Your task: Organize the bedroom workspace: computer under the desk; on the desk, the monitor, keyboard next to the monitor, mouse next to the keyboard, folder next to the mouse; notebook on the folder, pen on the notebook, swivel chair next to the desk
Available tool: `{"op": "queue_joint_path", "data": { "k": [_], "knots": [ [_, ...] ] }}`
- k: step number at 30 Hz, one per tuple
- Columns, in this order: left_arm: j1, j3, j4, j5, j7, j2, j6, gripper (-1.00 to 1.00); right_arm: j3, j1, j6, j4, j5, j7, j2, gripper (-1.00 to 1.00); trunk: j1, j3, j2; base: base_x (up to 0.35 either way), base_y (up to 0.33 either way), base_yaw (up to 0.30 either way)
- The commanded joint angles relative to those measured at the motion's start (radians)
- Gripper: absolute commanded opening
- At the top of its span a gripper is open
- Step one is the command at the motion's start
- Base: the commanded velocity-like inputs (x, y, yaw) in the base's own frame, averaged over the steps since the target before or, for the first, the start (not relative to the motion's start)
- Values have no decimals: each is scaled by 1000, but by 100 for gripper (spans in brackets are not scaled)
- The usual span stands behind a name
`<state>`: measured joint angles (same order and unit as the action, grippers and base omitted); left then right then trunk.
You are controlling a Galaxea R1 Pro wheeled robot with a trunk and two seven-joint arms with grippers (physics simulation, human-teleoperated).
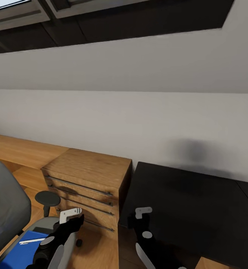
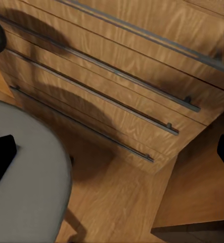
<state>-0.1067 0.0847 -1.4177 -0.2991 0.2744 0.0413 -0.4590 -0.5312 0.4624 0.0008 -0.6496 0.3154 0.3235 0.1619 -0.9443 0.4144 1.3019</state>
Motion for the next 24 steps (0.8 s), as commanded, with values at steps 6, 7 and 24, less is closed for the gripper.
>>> {"op": "queue_joint_path", "data": {
  "k": [6, 7, 24],
  "knots": [
    [-1, 3, 3, -8, 11, 0, -3, 100, -6, 2, -61, 37, 10, -3, 2, -100, 0, 1, 1, 14, 14, 0],
    [-1, 3, 3, -8, 11, 0, -3, 100, -6, 2, -62, 38, 10, -3, 2, -100, 0, 1, 1, 143, 138, 0],
    [-1, 4, 18, -7, 11, -1, -3, 100, -7, 2, -65, 41, 10, -3, 2, -100, 0, 1, 1, 48, 44, 0]
  ]
}}
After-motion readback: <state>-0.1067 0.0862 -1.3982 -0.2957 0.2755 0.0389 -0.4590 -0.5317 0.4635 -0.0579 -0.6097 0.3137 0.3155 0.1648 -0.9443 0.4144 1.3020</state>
